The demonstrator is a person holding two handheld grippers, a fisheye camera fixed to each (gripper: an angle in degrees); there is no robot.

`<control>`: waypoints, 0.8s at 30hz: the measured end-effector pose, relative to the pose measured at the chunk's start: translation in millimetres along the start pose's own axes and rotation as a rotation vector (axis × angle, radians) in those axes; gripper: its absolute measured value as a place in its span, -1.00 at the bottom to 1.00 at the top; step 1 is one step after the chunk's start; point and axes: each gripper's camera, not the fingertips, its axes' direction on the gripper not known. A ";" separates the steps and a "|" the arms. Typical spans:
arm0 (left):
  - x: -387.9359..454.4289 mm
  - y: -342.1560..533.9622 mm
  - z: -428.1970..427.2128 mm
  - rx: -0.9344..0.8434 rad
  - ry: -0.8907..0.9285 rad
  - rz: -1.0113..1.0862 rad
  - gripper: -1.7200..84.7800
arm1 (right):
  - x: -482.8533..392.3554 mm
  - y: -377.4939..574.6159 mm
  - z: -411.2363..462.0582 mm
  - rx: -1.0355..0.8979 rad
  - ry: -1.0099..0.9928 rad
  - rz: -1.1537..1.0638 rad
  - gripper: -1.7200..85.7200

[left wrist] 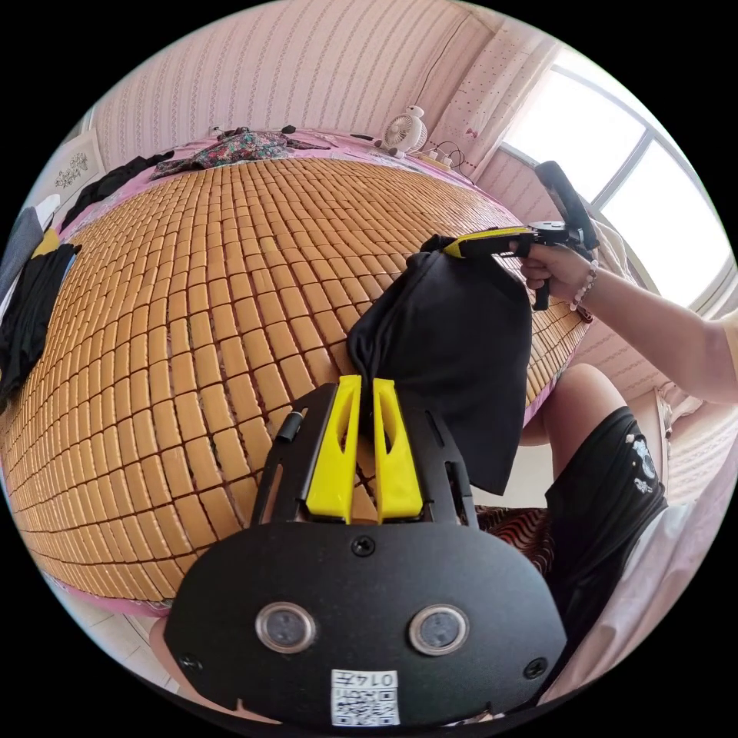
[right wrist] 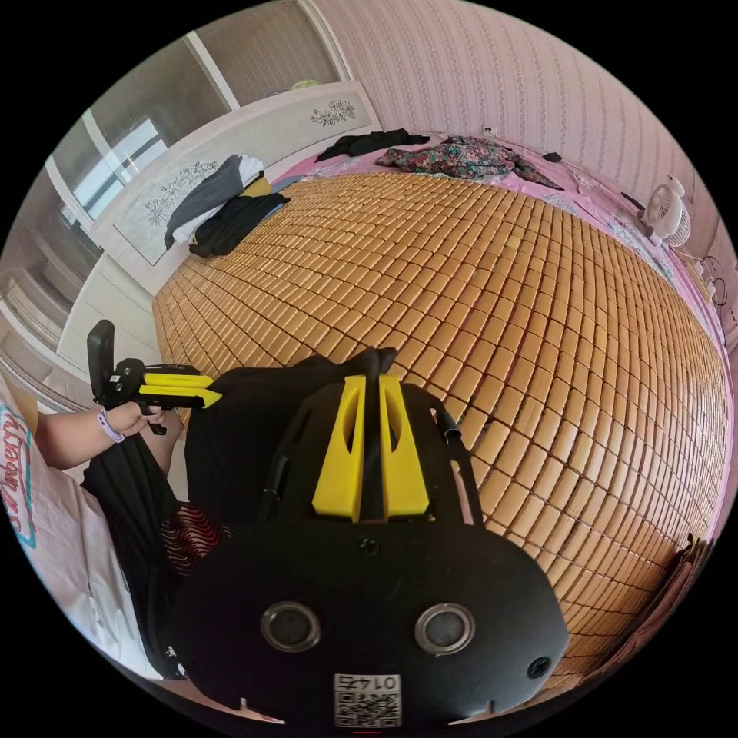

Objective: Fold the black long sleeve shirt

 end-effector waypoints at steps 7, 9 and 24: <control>57.9 8.0 -64.9 0.090 0.021 0.134 -0.96 | -27.3 91.3 -102.8 0.303 -0.094 0.110 -0.93; 80.9 10.4 -87.6 0.115 0.027 0.199 -0.96 | -35.8 121.5 -127.9 0.368 -0.100 0.148 -0.93; 313.3 -37.3 -177.0 0.297 0.158 0.701 -0.97 | -65.9 337.9 -330.7 0.764 0.067 0.238 -0.93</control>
